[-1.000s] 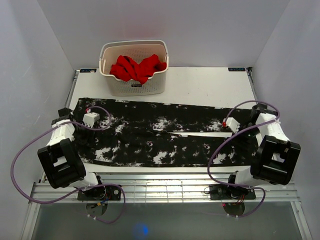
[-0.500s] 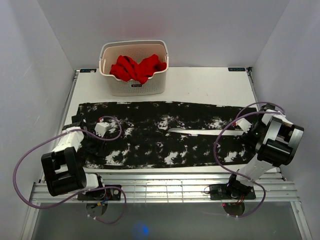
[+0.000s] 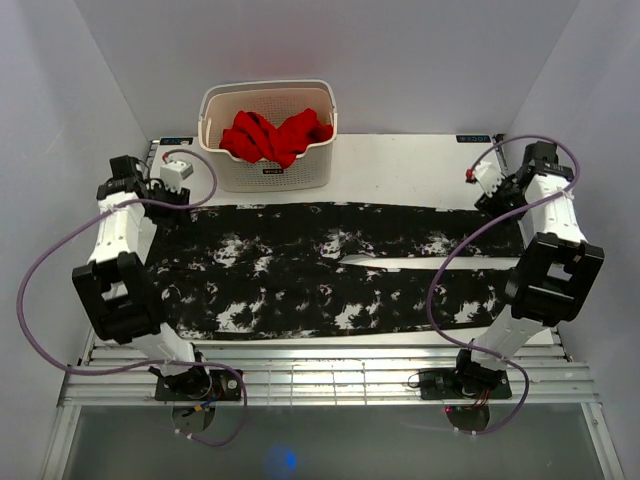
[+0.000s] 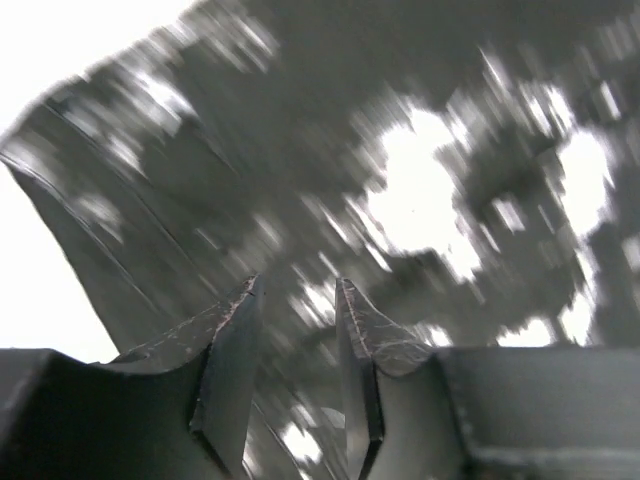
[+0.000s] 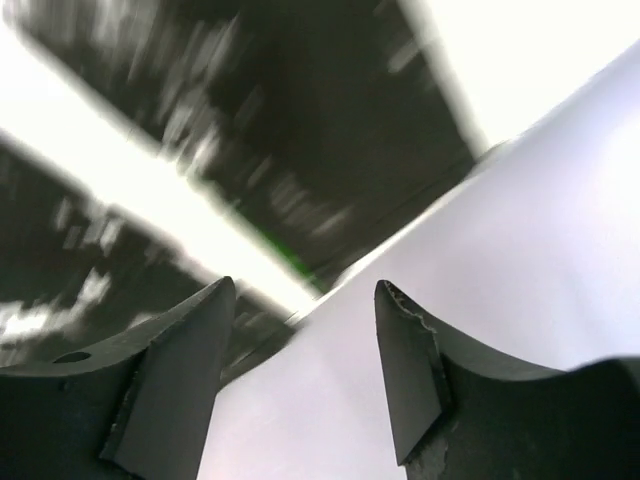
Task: Fold and stack the trousers
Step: Flatten the trousers out
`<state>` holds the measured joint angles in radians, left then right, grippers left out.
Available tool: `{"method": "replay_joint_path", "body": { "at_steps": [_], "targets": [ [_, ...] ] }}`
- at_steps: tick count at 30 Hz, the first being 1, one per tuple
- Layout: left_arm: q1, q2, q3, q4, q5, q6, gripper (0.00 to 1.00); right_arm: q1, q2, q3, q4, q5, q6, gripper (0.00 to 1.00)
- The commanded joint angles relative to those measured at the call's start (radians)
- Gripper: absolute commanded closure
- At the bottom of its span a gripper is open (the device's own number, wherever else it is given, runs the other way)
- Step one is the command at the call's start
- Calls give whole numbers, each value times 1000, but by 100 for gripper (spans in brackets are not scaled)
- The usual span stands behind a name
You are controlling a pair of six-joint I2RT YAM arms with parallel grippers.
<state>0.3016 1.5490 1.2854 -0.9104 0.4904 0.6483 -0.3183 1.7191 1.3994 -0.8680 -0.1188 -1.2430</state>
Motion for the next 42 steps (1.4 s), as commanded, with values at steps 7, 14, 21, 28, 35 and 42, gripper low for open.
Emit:
{"method": "replay_joint_path", "body": {
  "at_steps": [7, 14, 21, 28, 35, 42],
  "targets": [
    [71, 526, 638, -11, 151, -77, 50, 94, 321, 401, -5, -30, 97, 27],
    [105, 750, 913, -145, 181, 163, 44, 48, 459, 473, -2, -10, -99, 7],
    [140, 796, 850, -232, 162, 419, 44, 21, 517, 504, -60, -71, -220, 2],
    [168, 861, 806, -222, 157, 418, 43, 19, 586, 497, -62, -56, -274, 5],
    [169, 855, 753, -177, 194, 416, 43, 21, 659, 506, -91, -55, -265, 37],
    [174, 838, 726, -168, 261, 453, 44, 24, 619, 415, -97, -28, -294, 92]
  ]
}}
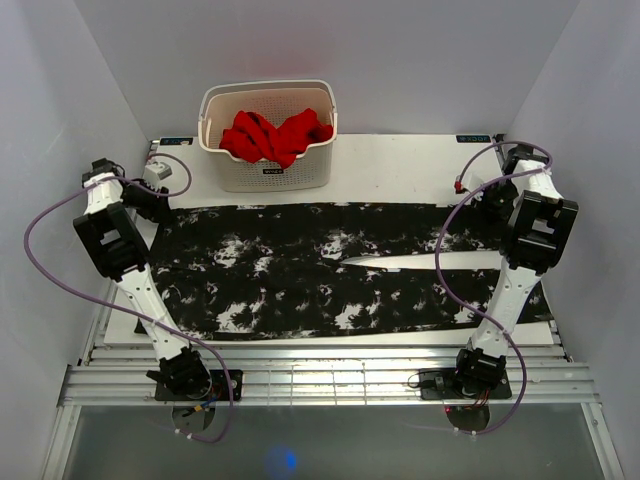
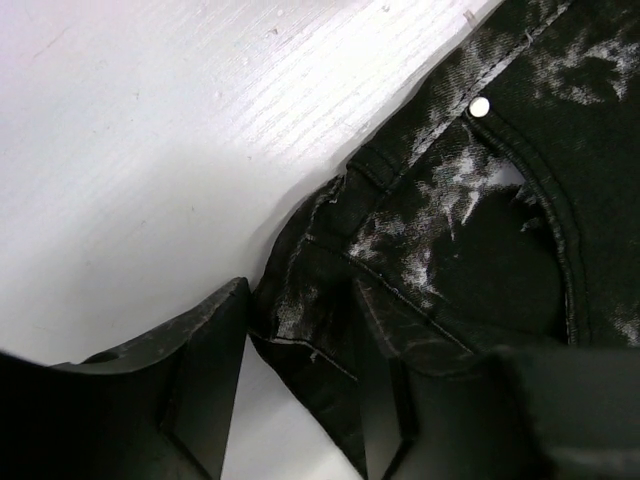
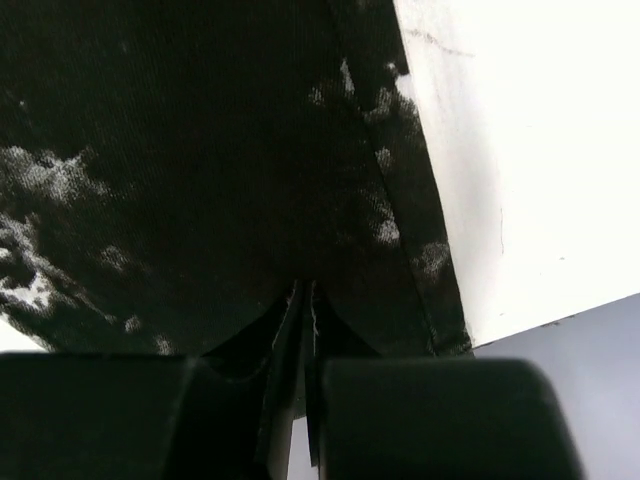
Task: Fold and stack the trousers
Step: Flatten the trousers out, then fold the trousers
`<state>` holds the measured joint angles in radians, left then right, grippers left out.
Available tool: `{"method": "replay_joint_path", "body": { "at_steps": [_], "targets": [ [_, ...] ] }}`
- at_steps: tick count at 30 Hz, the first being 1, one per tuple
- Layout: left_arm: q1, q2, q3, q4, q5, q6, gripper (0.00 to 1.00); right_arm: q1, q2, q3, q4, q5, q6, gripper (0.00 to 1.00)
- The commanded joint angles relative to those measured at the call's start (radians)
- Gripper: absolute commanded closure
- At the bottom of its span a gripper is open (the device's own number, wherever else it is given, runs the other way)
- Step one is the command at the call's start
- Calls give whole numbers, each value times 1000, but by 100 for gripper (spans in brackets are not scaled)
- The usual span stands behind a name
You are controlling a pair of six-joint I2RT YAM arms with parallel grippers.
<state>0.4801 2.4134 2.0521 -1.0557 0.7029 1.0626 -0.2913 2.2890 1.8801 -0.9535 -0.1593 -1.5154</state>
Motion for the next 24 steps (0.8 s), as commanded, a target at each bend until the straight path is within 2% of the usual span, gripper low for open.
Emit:
{"method": "replay_joint_path", "body": {
  "at_steps": [1, 4, 5, 8, 12, 15, 18, 24],
  "targets": [
    [-5, -22, -46, -24, 52, 51, 46, -2, 37, -71, -16, 9, -23, 92],
    [-5, -14, -50, -24, 61, 62, 56, 0, 15, -55, -24, -9, -22, 92],
    [-5, -13, -49, -23, 67, 62, 67, -2, 10, -46, -24, -16, -19, 92],
    [-3, -31, -30, 8, 92, 27, 83, -3, -6, 17, -27, -45, 14, 92],
    [9, -108, -35, 65, 125, 8, 100, -19, -75, 85, -27, -107, 67, 92],
    [55, -190, -52, 76, 187, 13, 100, -48, -150, 61, -36, -169, 87, 92],
    [115, -311, -127, 95, 247, 60, 100, -95, -310, -28, -37, -224, 67, 92],
    [245, -620, -512, 129, 349, 261, 100, -236, -579, -269, -68, -289, -84, 92]
  ]
}}
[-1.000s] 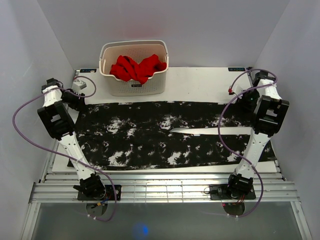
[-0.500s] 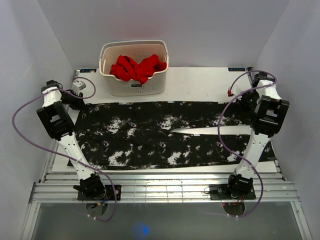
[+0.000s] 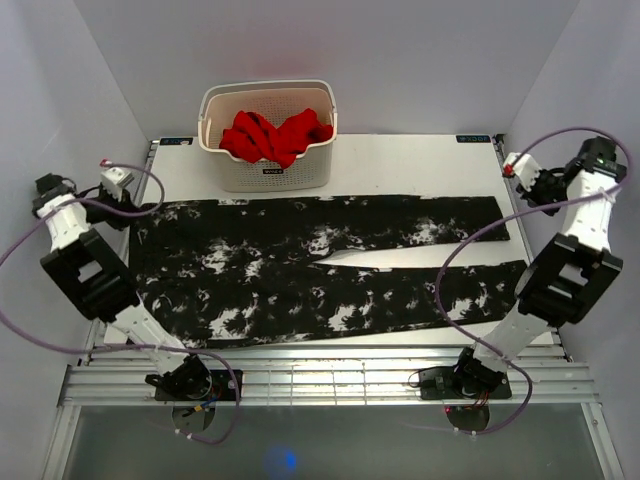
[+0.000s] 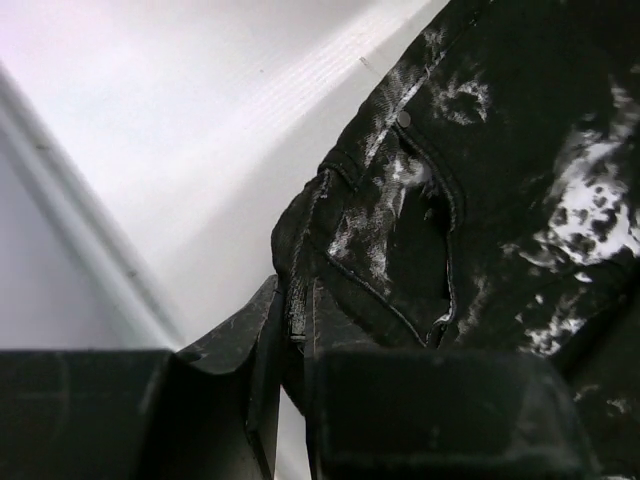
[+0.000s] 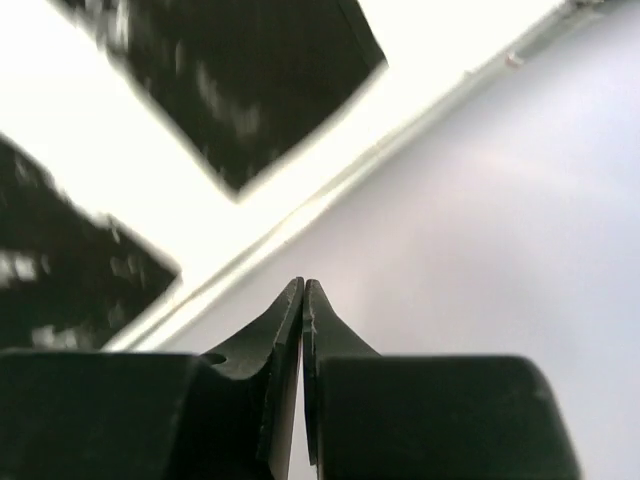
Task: Fold and stack the trousers
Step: Fold the trousers
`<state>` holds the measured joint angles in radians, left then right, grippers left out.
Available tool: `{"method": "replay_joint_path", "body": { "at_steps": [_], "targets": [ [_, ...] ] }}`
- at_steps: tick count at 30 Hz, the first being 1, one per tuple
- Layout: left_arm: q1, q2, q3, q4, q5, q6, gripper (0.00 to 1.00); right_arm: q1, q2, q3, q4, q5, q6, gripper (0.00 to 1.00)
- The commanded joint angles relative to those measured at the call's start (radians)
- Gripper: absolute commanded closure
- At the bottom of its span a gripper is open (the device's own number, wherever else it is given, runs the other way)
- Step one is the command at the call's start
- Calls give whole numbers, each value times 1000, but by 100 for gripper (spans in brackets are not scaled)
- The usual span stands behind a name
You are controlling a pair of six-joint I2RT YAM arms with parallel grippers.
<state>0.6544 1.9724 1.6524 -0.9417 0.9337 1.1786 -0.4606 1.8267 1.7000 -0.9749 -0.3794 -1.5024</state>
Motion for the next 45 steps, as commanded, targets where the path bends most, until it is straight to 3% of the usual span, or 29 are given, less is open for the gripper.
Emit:
{"method": "replay_joint_path", "body": {
  "at_steps": [1, 6, 9, 12, 13, 14, 16, 20, 21, 25, 28, 33, 36, 41, 45],
  "targets": [
    [89, -261, -161, 1, 125, 239, 100, -87, -150, -168, -42, -81, -126, 92],
    [229, -464, -462, -126, 140, 525, 100, -209, -318, -390, -47, -32, -339, 92],
    [263, -520, -598, -166, 97, 670, 100, -205, -366, -520, 8, 2, -329, 92],
    [263, -520, -641, -135, 103, 661, 100, -127, -354, -521, 79, -7, -198, 40],
    [263, -512, -637, -134, 126, 659, 100, -104, -339, -498, 76, -19, -167, 14],
    [257, -504, -629, -128, 135, 644, 100, -81, -316, -423, 73, -26, -92, 7],
    [249, -471, -593, -117, 145, 621, 100, -21, -224, -328, 65, -64, -9, 2],
    [225, -416, -540, -62, 145, 556, 100, 42, -3, -21, 16, -144, 160, 6],
    [218, -403, -533, -49, 142, 528, 100, 63, 102, 121, -2, -157, 219, 6],
    [171, -351, -502, -3, 120, 481, 100, 115, 325, 392, -42, -196, 298, 10],
    [142, -323, -471, 18, 99, 440, 100, 161, 420, 434, 11, -153, 277, 9],
    [94, -250, -415, 35, 67, 392, 100, 206, 467, 363, 184, -136, 257, 2],
    [83, -234, -407, 67, 56, 365, 100, 217, 497, 345, 303, -144, 295, 5],
    [79, -215, -398, 84, 31, 349, 100, 237, 569, 392, 357, -139, 340, 7],
    [79, -205, -388, 87, 34, 325, 100, 246, 666, 493, 308, -119, 346, 1]
  ]
}}
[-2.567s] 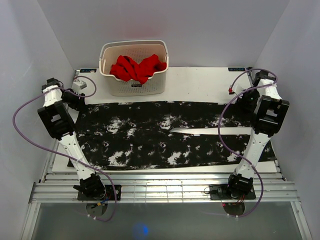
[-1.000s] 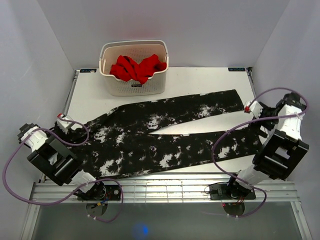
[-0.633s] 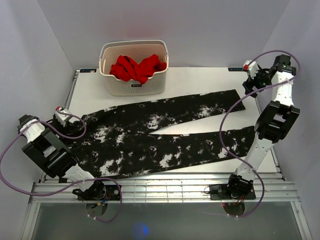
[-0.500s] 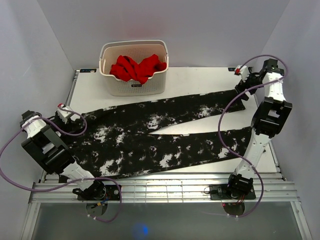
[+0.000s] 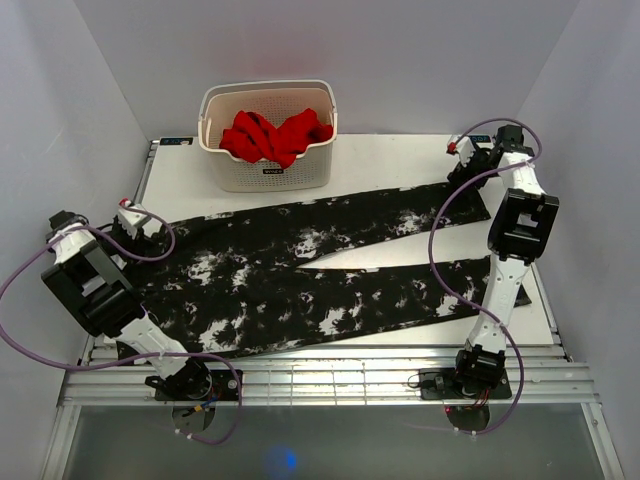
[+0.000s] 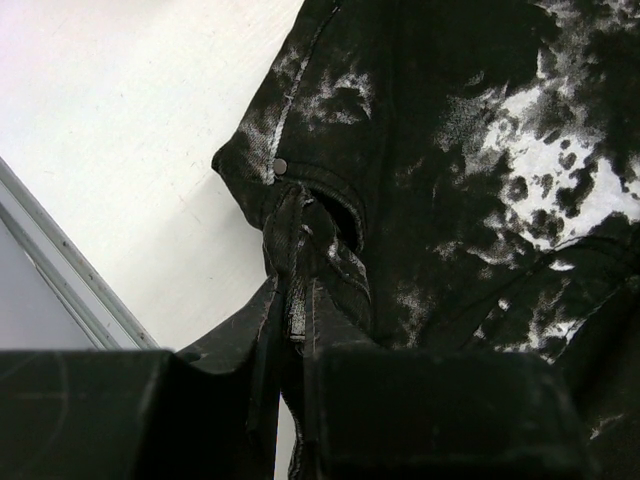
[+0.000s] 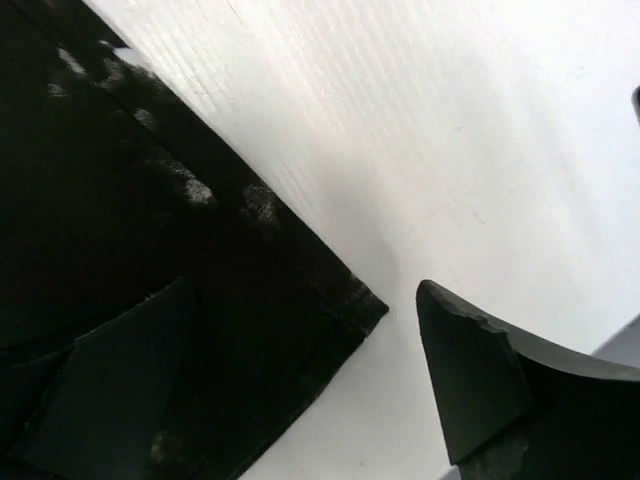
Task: Fold and stack the trousers
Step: Fold the trousers
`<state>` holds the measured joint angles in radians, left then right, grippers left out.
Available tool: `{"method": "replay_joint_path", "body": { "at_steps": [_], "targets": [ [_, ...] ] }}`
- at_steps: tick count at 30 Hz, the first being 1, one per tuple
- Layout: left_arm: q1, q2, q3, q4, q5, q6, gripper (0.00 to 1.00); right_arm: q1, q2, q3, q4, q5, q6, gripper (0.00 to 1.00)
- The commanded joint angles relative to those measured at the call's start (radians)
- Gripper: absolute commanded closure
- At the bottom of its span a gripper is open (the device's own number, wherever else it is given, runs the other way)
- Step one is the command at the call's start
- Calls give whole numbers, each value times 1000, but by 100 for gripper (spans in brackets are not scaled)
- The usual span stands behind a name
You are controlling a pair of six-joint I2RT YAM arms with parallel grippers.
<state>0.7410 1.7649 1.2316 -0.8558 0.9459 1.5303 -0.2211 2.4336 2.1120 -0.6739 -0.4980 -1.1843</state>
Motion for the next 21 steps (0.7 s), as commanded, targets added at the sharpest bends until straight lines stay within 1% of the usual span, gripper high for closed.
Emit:
{"method": "replay_joint_path", "body": {
  "at_steps": [1, 3, 5, 6, 7, 8, 9, 10, 11, 12, 13, 15, 16, 17, 18, 21],
  "targets": [
    [-8, 8, 42, 1, 22, -32, 100, 6, 74, 95, -27, 7, 25, 5],
    [-8, 11, 48, 1, 22, -38, 100, 11, 117, 121, -70, 41, 3, 11],
    [-8, 18, 55, 1, 19, -39, 100, 14, 145, 141, -148, 61, -32, 17],
    [-8, 19, 60, 1, 16, -41, 100, 19, 151, 141, -176, 94, -46, 20],
    [-8, 22, 66, 1, 14, -47, 100, 20, 156, 135, -205, 113, -76, 26],
    [-8, 31, 84, 1, 14, -50, 100, 20, 168, 132, -276, 130, -92, 31],
    [-9, 36, 92, 0, 16, -53, 100, 19, 173, 128, -314, 163, -107, 35],
    [-8, 39, 101, 0, 17, -55, 100, 17, 176, 108, -347, 179, -127, 41],
    [-9, 50, 111, 0, 19, -59, 100, 9, 174, 92, -407, 190, -133, 44],
    [-14, 54, 129, 0, 19, -64, 100, 2, 171, 77, -432, 200, -138, 46],
    [-18, 60, 137, 0, 17, -68, 100, -4, 168, 59, -458, 203, -144, 52],
    [-25, 73, 153, 0, 16, -79, 100, -24, 150, -10, -501, 231, -164, 60],
    [-29, 74, 155, 0, 14, -82, 100, -33, 142, -32, -507, 237, -172, 76],
    [-37, 77, 154, 0, 10, -81, 100, -52, 124, -64, -513, 242, -173, 86],
    [-40, 80, 154, 0, 5, -79, 100, -60, 111, -73, -512, 243, -173, 92],
    [-55, 91, 149, 11, -2, -100, 100, -92, 65, -73, -510, 221, -179, 92]
  ]
}}
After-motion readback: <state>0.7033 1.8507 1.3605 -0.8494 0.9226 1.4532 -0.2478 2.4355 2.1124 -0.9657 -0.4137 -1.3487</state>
